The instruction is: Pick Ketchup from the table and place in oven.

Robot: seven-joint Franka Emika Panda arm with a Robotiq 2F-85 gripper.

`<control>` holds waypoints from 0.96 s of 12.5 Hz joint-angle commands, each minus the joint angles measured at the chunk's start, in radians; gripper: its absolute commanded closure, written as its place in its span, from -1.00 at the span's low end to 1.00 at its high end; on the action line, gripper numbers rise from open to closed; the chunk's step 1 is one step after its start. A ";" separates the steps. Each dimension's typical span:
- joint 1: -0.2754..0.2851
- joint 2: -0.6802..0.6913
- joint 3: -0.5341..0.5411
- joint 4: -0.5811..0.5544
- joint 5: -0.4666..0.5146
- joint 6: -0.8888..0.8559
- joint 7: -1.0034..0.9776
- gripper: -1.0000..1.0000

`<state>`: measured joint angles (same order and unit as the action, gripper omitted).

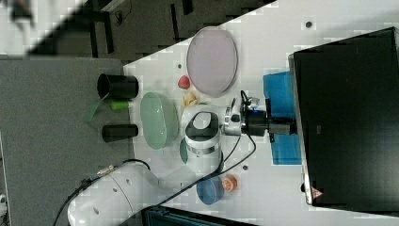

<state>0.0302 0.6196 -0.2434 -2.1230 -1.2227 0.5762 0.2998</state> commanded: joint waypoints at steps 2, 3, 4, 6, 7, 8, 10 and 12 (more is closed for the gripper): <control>0.068 -0.119 0.036 0.008 0.075 0.019 0.061 -1.00; 0.072 -0.167 0.054 0.004 0.144 0.018 0.038 -1.00; 0.074 -0.216 0.072 0.002 0.222 0.018 -0.007 -1.00; 0.074 -0.314 0.100 0.004 0.388 0.018 -0.133 -1.00; 0.074 -0.361 0.112 0.010 0.480 0.018 -0.184 -1.00; 0.074 -0.408 0.121 0.014 0.584 0.016 -0.222 -1.00; 0.074 -0.486 0.126 0.028 0.790 0.003 -0.257 -1.00; 0.073 -0.544 0.125 0.052 0.970 -0.048 -0.257 -1.00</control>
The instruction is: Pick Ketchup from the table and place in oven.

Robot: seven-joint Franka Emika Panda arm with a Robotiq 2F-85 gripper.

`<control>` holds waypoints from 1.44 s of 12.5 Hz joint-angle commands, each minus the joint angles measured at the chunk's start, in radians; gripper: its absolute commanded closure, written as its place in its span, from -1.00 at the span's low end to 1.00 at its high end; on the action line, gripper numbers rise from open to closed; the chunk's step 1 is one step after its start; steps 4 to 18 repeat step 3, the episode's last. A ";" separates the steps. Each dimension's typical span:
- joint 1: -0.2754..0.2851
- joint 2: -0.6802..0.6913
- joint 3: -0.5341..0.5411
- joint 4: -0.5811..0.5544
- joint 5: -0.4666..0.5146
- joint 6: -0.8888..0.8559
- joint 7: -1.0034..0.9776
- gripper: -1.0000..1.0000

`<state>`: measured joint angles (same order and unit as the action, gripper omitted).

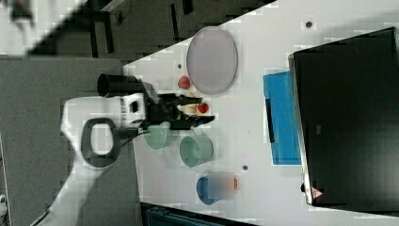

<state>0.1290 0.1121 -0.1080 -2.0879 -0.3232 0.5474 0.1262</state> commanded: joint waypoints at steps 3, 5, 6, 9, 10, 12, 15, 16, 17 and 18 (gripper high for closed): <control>-0.028 -0.084 -0.026 0.108 0.266 -0.146 -0.081 -1.00; -0.028 -0.084 -0.026 0.108 0.266 -0.146 -0.081 -1.00; -0.028 -0.084 -0.026 0.108 0.266 -0.146 -0.081 -1.00; -0.028 -0.084 -0.026 0.108 0.266 -0.146 -0.081 -1.00; -0.028 -0.084 -0.026 0.108 0.266 -0.146 -0.081 -1.00; -0.028 -0.084 -0.026 0.108 0.266 -0.146 -0.081 -1.00; -0.028 -0.084 -0.026 0.108 0.266 -0.146 -0.081 -1.00; -0.028 -0.084 -0.026 0.108 0.266 -0.146 -0.081 -1.00; -0.028 -0.084 -0.026 0.108 0.266 -0.146 -0.081 -1.00; -0.028 -0.084 -0.026 0.108 0.266 -0.146 -0.081 -1.00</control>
